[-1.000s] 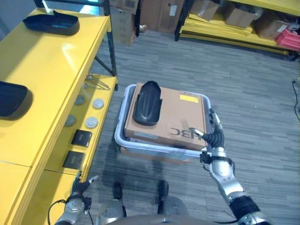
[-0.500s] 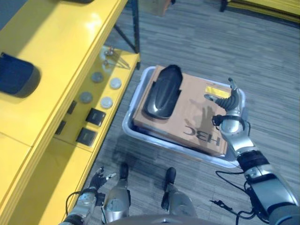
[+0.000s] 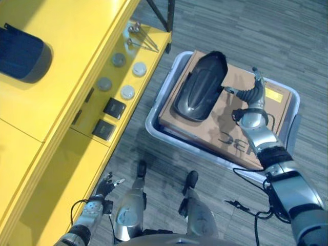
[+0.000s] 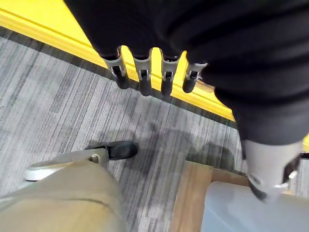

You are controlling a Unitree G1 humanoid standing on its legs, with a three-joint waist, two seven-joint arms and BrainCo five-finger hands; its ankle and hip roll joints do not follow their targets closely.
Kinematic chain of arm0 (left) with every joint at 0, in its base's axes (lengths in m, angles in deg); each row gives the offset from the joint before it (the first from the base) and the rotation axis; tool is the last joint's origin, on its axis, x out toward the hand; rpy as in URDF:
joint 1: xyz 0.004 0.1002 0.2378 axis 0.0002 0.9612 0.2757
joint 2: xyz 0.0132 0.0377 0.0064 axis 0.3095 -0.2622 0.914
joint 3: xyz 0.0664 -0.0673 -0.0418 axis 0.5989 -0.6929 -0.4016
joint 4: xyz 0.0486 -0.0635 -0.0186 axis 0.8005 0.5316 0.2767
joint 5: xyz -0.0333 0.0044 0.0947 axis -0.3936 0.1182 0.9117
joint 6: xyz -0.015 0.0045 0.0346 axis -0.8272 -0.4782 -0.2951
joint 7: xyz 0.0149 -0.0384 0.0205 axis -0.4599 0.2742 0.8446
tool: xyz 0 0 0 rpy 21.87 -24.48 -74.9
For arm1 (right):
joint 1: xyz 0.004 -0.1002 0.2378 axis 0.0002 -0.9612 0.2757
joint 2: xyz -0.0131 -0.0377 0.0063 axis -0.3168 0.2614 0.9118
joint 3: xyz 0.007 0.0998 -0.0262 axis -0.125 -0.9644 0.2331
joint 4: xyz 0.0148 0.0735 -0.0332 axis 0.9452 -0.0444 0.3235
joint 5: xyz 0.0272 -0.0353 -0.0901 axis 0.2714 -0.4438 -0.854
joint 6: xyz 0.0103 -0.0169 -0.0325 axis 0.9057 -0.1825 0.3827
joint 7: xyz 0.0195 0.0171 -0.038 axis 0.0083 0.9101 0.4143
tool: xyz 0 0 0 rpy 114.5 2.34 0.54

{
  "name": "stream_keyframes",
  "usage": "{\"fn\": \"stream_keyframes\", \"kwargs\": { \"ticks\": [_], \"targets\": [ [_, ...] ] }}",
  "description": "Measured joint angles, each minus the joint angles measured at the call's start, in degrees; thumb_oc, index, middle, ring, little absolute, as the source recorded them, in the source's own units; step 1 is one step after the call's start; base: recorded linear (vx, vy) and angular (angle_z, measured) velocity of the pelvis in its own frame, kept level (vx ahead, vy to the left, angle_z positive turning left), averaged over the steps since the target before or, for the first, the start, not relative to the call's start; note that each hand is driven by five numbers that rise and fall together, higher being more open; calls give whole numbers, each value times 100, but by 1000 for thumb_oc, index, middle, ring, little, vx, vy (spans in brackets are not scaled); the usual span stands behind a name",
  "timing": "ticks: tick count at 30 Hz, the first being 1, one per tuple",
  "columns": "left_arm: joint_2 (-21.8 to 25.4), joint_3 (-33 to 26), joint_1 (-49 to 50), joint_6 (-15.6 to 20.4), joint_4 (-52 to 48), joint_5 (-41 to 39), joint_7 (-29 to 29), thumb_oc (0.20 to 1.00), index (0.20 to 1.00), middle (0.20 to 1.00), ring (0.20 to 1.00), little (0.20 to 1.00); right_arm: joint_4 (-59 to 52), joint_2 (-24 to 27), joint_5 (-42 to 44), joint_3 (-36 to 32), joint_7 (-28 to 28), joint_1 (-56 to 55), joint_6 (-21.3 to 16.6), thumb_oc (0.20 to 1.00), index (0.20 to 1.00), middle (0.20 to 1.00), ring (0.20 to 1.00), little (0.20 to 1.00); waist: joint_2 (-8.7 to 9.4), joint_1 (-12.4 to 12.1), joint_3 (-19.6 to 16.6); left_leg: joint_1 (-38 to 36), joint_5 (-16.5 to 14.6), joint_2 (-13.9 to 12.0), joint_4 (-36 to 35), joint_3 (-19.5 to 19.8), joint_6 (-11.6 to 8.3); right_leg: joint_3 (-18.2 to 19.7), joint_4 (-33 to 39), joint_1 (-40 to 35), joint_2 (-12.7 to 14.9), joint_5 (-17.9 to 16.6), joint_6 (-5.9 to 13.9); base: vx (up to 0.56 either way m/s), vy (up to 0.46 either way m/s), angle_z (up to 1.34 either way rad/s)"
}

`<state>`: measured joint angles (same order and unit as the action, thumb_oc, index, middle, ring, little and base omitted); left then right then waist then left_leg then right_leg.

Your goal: Move parts from the plastic box to the shelf.

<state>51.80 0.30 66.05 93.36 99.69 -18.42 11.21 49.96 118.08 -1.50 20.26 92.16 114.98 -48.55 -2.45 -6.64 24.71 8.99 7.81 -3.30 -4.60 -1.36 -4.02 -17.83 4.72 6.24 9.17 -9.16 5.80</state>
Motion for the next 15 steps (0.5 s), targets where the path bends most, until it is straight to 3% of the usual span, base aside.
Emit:
{"fn": "stream_keyframes", "kwargs": {
  "ticks": [3, 7, 12, 13, 15],
  "targets": [
    [-1, 15, -17, 17, -144, -50, 9, 1000, 1000, 1000, 1000, 1000, 289, 6, 1, 117, -276, 222, 122, 1000, 1000, 1000, 1000, 1000, -43, -17, 65, 13, 11, 9, 0, 15, 6, -13, 0, 3, 7, 0, 0, -18, 55, 3],
    [-10, 121, -89, 38, -209, -254, 23, 1000, 1000, 1000, 1000, 1000, 853, 13, -3, 516, -1004, 569, 602, 1000, 1000, 1000, 1000, 1000, -163, -72, 148, 57, 36, 47, 1, 51, 33, -43, 0, 23, 47, -11, 16, -30, 55, 5],
    [10, 120, -160, -7, -203, -271, 38, 1000, 1000, 1000, 1000, 1000, 1574, 39, -61, 762, -1471, 1107, 930, 1000, 1000, 1000, 1000, 1000, -172, -100, 152, 102, 73, 72, 1, 139, 40, -155, 0, 18, 71, -14, 20, -28, 23, 9],
    [8, 122, -173, -17, -198, -273, 37, 1000, 1000, 1000, 1000, 1000, 1697, 65, -129, 814, -1706, 1272, 1100, 498, 498, 498, 498, 498, -172, -118, 152, 102, 85, 70, 1, 156, 27, -159, 1, 10, 68, -17, 24, -6, 17, 7],
    [9, 123, -172, -22, -184, -274, 28, 1000, 1000, 1000, 1000, 1000, 2005, 69, -431, 1008, -2065, 1502, 1240, 200, 200, 200, 200, 200, -176, -153, 151, 89, 102, 69, 1, 166, 20, -170, 1, -8, 70, -23, 33, -6, 10, 2]
  ]
}}
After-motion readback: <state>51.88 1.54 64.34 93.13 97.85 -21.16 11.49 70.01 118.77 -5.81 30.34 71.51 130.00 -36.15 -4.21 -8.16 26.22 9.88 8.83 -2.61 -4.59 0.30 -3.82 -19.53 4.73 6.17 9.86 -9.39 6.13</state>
